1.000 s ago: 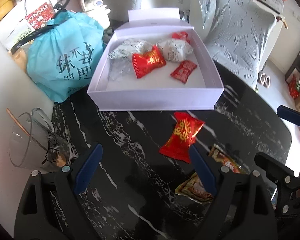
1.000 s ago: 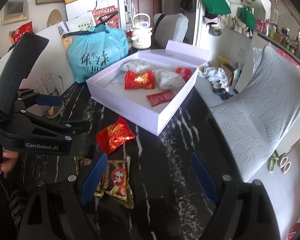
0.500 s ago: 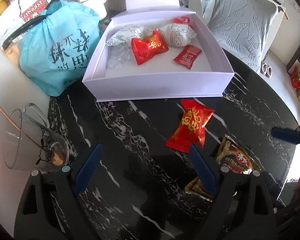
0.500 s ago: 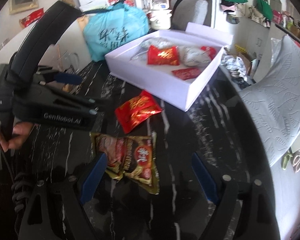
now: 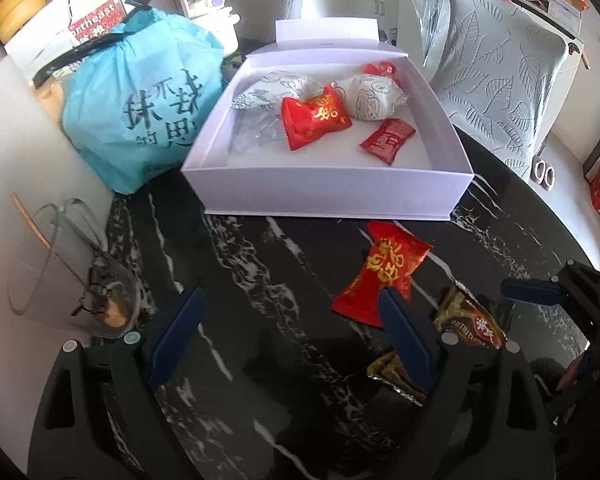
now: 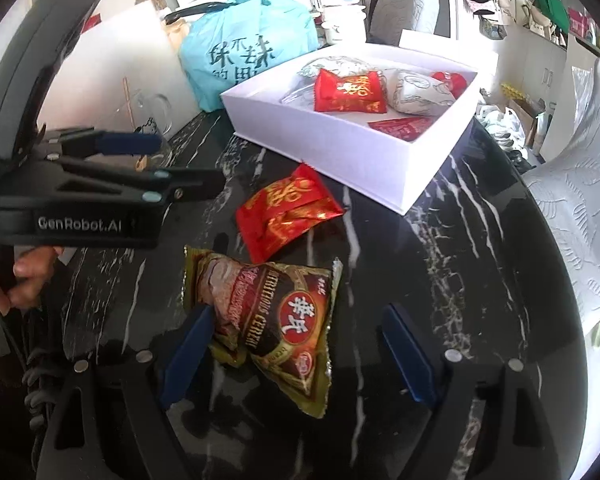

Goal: Organize objects
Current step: 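Grasp the red gold-print candy packet with the left gripper while the right grasps the brown cereal packet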

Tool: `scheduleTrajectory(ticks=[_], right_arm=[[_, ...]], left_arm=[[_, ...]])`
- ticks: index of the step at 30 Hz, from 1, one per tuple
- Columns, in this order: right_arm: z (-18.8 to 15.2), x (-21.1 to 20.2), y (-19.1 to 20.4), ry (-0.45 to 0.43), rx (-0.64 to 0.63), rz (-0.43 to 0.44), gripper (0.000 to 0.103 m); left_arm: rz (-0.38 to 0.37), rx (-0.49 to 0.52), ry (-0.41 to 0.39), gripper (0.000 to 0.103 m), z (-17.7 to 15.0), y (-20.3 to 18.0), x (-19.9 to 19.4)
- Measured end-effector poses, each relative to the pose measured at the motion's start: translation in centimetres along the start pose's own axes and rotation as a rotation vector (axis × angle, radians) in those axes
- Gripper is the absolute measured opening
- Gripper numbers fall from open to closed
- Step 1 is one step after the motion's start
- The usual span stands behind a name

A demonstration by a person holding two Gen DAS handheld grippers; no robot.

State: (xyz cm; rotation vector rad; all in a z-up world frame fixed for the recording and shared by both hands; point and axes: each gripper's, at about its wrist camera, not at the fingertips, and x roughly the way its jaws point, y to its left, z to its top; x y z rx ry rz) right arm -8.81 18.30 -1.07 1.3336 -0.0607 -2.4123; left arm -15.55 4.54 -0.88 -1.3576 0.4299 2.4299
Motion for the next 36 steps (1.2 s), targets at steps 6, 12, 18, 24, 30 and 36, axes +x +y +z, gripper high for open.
scheduleTrajectory(ticks=[6,12,18,24,30,36], right_arm=[[0.2,0.0,-1.7,-0.010,0.018,0.011,0.087],[0.5,0.2,-2.7,-0.017,0.022,0.023,0.087],[0.9,0.5,-2.8,-0.020,0.018,0.025,0.087],[1.1,0.7,-2.8,-0.022,0.022,0.024,0.087],[1.0,0.7,-1.8,-0.031,-0.002,0.008,0.087],[0.6,1.0,0.0,-0.022,-0.046,0.022,0.087]], left_arm=[[-0.046,0.017,0.033,0.088,1.1,-1.8,2.1],[-0.068,0.020,0.063,0.088,2.1,-2.7,4.4],[-0.119,-0.005,0.068,0.088,2.8,-2.4,5.8],[-0.151,-0.022,0.045,0.062,2.4,-1.8,5.3],[-0.147,-0.050,0.050,0.052,1.4,-0.5,4.6],[-0.150,-0.089,0.062,0.052,-1.6,0.8,3.2]])
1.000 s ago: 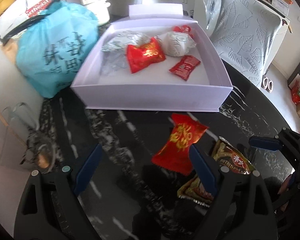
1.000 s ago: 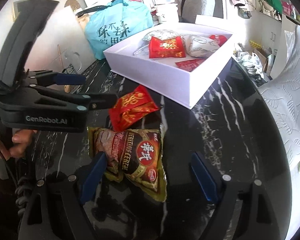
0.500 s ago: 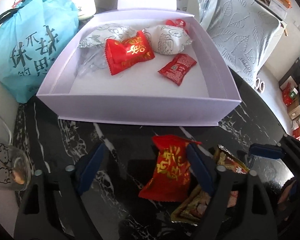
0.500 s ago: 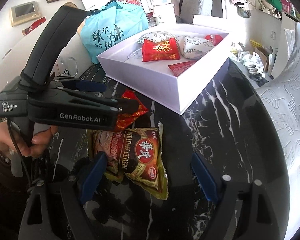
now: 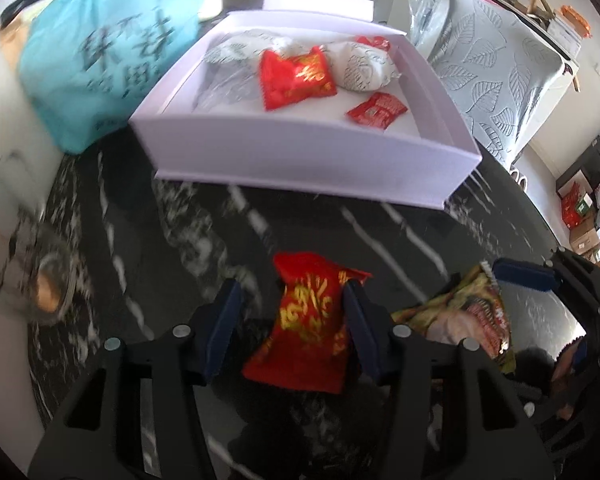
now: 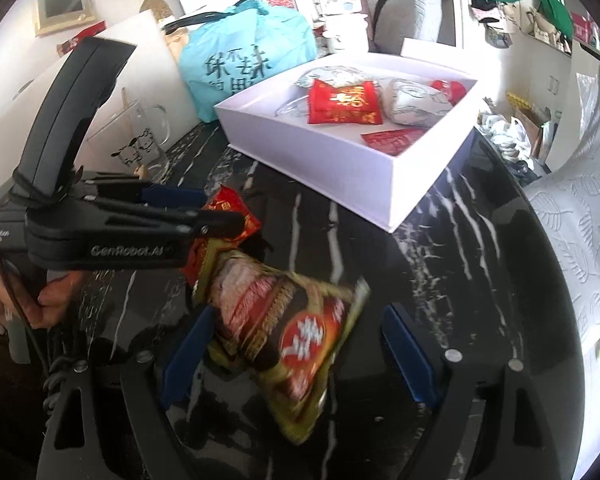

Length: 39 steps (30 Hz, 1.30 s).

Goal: Organize objects
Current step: 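Grasp the red gold-print candy packet with the left gripper while the right grasps the brown cereal packet, then lift both packets with both grippers and carry them toward the white box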

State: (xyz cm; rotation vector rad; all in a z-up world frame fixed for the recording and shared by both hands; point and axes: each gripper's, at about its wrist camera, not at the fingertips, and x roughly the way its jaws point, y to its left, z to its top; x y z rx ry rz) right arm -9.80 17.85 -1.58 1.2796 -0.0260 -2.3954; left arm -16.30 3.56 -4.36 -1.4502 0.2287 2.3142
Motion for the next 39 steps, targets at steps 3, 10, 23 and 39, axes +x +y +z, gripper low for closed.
scheduleTrajectory(ticks=[3,10,23,39], right_arm=[[-0.3,0.6,1.0,0.011,-0.022,0.009,0.087],[-1.2,1.2,3.5,0.006,-0.096,-0.014,0.085],[-2.2,1.1,3.6,0.003,-0.099,-0.053,0.071],[-2.7,1.1,2.9,-0.049,-0.029,-0.170,0.080]], left_arm=[[0.016,-0.031,0.003,0.052,-1.5,0.8,-0.8],[0.047,-0.054,0.005,0.052,-4.5,1.8,-1.6],[0.058,-0.052,-0.042,0.057,-5.1,1.6,-1.5],[0.067,-0.026,-0.121,0.063,-5.8,1.3,-1.2]])
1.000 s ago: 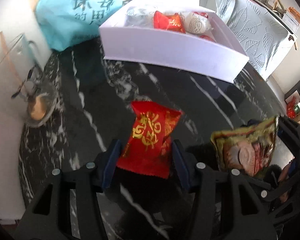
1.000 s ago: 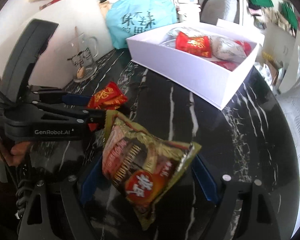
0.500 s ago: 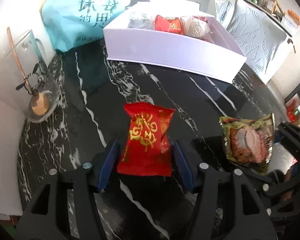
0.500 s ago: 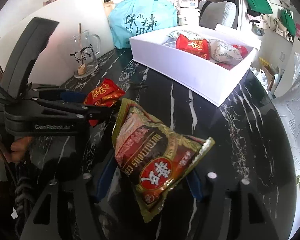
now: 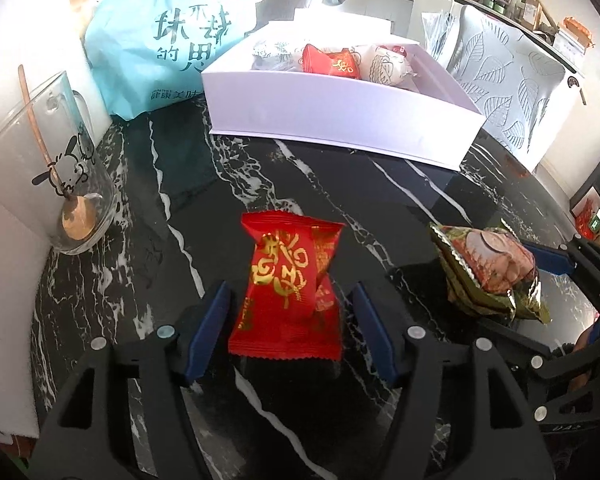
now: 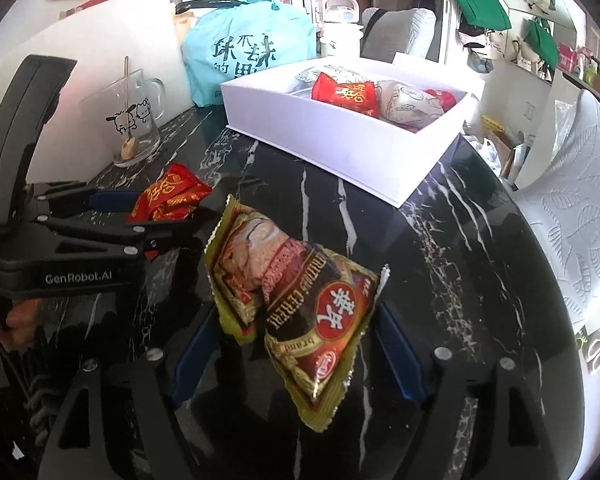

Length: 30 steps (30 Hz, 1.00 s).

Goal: Organize objects
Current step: 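Lift both packets with both grippers and carry them toward the white box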

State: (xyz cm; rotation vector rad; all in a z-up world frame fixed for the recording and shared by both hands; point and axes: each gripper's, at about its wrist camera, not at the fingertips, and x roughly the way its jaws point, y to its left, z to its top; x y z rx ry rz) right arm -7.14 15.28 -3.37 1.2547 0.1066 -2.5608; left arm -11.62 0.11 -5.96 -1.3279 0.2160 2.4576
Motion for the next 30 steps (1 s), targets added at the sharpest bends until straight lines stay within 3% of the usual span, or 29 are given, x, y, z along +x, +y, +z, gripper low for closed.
scheduleTrajectory(ticks=[13,18,27,28,30], right_arm=[[0.1,0.0,0.0,-0.014,0.027,-0.020,0.072],[-0.2,-0.4,-0.1,-0.030,0.035,-0.012,0.059],[-0.7,-1.1,0.1,-0.046,0.028,-0.005,0.048],[-0.7,-1.2,0.1,-0.045,0.027,-0.004,0.040],[-0.7,-1.3,0.1,-0.046,0.027,0.009,0.039]], left_arm=[[0.001,0.002,0.002,0.063,-0.4,0.1,-0.4],[-0.010,0.020,-0.010,0.047,-0.7,-0.1,-0.8],[-0.013,0.008,-0.004,0.043,-1.3,-0.3,-1.3],[-0.014,0.004,-0.003,0.043,-1.5,-0.3,-1.4],[-0.015,-0.008,0.003,0.043,-1.7,-0.2,-1.6]])
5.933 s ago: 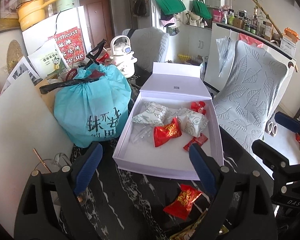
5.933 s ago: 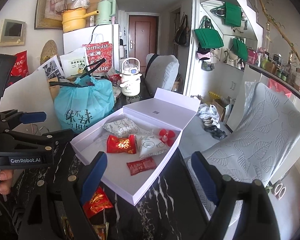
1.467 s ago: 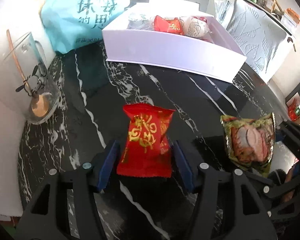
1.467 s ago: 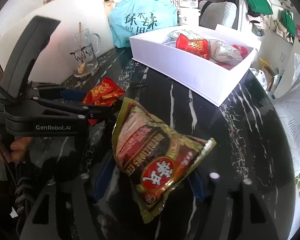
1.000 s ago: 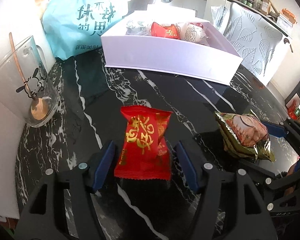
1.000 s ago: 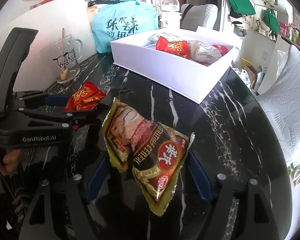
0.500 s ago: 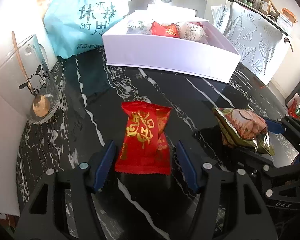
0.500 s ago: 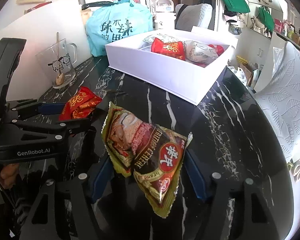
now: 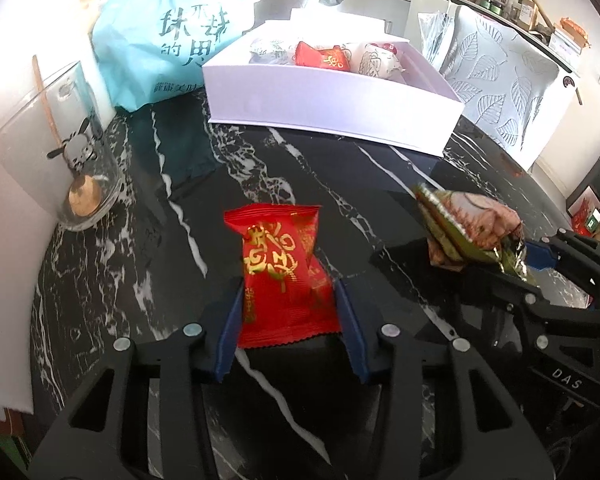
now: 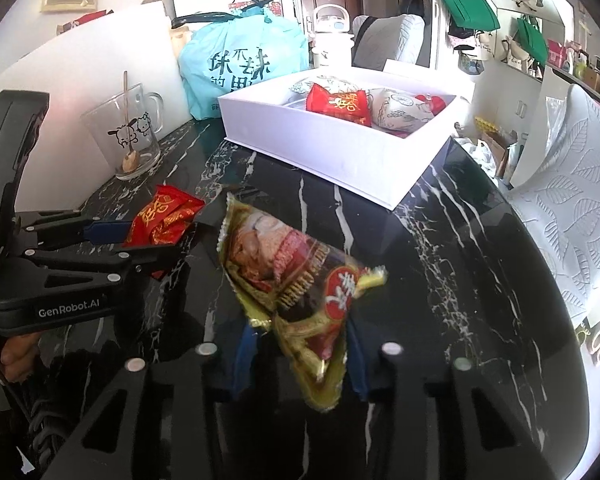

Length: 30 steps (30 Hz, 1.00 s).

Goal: Organize objects
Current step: 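Lift both packets with both grippers and carry them toward the white box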

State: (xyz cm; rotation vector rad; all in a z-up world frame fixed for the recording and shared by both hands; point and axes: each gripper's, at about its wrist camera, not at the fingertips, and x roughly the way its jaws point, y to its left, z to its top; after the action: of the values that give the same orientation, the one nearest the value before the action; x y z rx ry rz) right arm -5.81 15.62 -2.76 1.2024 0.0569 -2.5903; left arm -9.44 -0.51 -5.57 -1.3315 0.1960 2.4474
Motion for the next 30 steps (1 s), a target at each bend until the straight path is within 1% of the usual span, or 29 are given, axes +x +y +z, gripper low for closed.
scheduleTrajectory(ticks=[6,10,12,13,14,18,21,24,25,27,28,29,30], right_arm=[[-0.2,-0.3,0.4,0.002,-0.019,0.016,0.036],[-0.3,-0.9,0.9,-0.014,-0.037,0.029,0.034],[-0.1,-1.3,1.1,-0.027,-0.045,0.035,0.034],[-0.1,-1.5,1.1,-0.030,-0.046,0.037,0.034],[0.0,-1.6,1.2,-0.034,-0.048,0.040,0.033],[0.2,-2.3,1.5,-0.048,-0.055,0.058,0.033],[0.1,-2.3,1.7,-0.046,-0.064,0.053,0.033],[-0.2,-2.2,1.6,-0.035,-0.059,0.060,0.033],[-0.3,-2.1,1.6,-0.031,-0.057,0.062,0.034],[-0.4,-2.1,1.6,-0.026,-0.057,0.066,0.034],[-0.4,-2.1,1.6,-0.024,-0.058,0.070,0.034],[-0.4,-2.0,1.6,-0.023,-0.058,0.072,0.034],[-0.4,-2.0,1.6,-0.021,-0.056,0.076,0.034]], left_arm=[[0.002,-0.026,0.006,0.043,-0.4,0.3,-0.6],[0.019,-0.033,-0.014,0.043,-0.3,0.5,-1.6],[0.024,-0.033,-0.021,0.040,-0.2,0.5,-2.1],[0.026,-0.033,-0.025,0.038,-0.2,0.5,-2.4],[0.029,-0.033,-0.028,0.033,-0.1,0.5,-2.6],[0.027,-0.029,-0.037,0.031,0.1,0.5,-3.3],[0.031,-0.037,-0.019,0.031,0.0,0.6,-2.7],[0.017,-0.061,-0.038,0.032,-0.1,1.0,-2.5],[0.011,-0.078,-0.038,0.035,-0.1,1.3,-2.3],[0.008,-0.103,-0.025,0.047,-0.1,1.6,-1.9],[0.012,-0.117,-0.003,0.061,0.0,1.8,-1.5],[0.010,-0.122,0.009,0.067,0.0,1.9,-1.2],[0.004,-0.127,0.015,0.067,0.1,1.9,-1.0]])
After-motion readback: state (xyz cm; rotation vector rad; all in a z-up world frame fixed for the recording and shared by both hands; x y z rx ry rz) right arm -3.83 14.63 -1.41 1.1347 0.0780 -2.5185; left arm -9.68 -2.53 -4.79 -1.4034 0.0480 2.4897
